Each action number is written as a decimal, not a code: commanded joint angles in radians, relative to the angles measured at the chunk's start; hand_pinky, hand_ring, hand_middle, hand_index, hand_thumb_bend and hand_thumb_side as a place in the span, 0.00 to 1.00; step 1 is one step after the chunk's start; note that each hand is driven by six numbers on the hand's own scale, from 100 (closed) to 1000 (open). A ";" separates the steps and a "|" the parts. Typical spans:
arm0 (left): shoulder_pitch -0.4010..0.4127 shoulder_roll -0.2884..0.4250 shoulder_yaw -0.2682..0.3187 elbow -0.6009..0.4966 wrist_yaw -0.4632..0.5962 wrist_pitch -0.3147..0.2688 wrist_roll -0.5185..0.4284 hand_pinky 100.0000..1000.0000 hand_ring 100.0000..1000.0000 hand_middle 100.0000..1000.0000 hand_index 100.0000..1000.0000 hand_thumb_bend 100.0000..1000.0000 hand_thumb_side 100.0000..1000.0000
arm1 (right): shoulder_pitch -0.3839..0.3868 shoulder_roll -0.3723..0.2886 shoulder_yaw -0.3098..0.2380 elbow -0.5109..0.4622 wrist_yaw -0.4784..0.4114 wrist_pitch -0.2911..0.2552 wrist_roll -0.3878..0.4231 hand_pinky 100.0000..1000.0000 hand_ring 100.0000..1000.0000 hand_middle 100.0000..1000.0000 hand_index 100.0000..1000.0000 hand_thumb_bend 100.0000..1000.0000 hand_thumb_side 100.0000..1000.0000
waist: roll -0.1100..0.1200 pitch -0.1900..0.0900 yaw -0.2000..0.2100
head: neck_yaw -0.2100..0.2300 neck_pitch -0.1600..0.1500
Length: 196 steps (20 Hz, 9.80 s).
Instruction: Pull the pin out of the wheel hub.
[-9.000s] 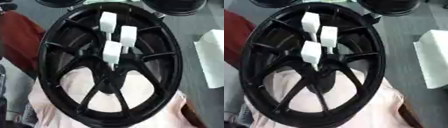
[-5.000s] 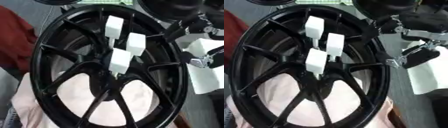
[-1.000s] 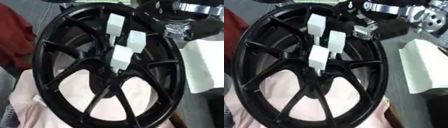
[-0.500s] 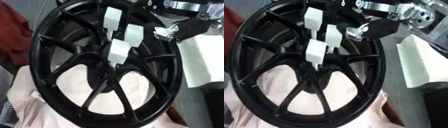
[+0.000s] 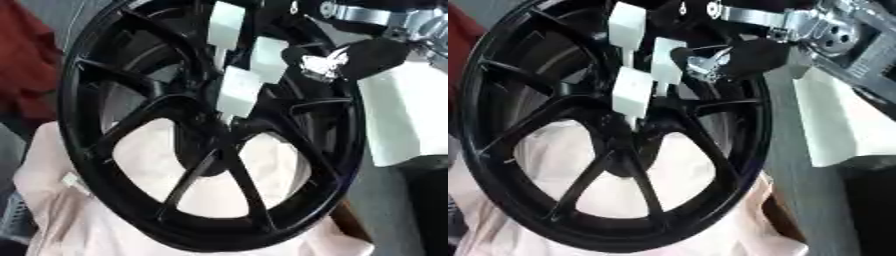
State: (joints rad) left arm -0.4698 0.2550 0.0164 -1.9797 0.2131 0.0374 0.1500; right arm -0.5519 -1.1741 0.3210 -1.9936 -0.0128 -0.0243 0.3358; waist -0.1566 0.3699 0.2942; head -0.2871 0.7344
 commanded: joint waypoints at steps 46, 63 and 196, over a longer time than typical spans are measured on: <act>0.001 0.008 0.007 -0.020 0.004 -0.009 0.005 0.61 0.57 0.50 0.79 0.02 0.75 | 0.075 -0.002 -0.018 -0.006 0.113 0.057 -0.039 0.88 0.97 0.83 0.96 0.00 0.73 | -0.008 0.000 0.006 | 0.021 0.003; 0.006 0.008 0.009 -0.020 0.004 -0.008 0.006 0.61 0.57 0.50 0.79 0.02 0.76 | 0.071 0.009 -0.018 -0.006 0.052 0.089 -0.096 0.84 0.90 0.58 0.80 0.00 0.70 | -0.012 0.004 0.011 | 0.024 0.002; 0.044 -0.004 0.047 -0.020 -0.033 0.013 0.041 0.63 0.55 0.49 0.78 0.00 0.74 | 0.889 0.724 -0.552 -0.006 0.206 -0.338 -1.004 0.76 0.81 0.72 0.83 0.00 0.47 | 0.154 -0.014 -0.195 | 0.209 -0.068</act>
State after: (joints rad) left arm -0.4137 0.2458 0.0651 -1.9797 0.1804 0.0526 0.1944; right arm 0.3351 -0.4304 -0.2274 -1.9928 0.1907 -0.3644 -0.6701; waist -0.0027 0.3829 0.0994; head -0.0742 0.6786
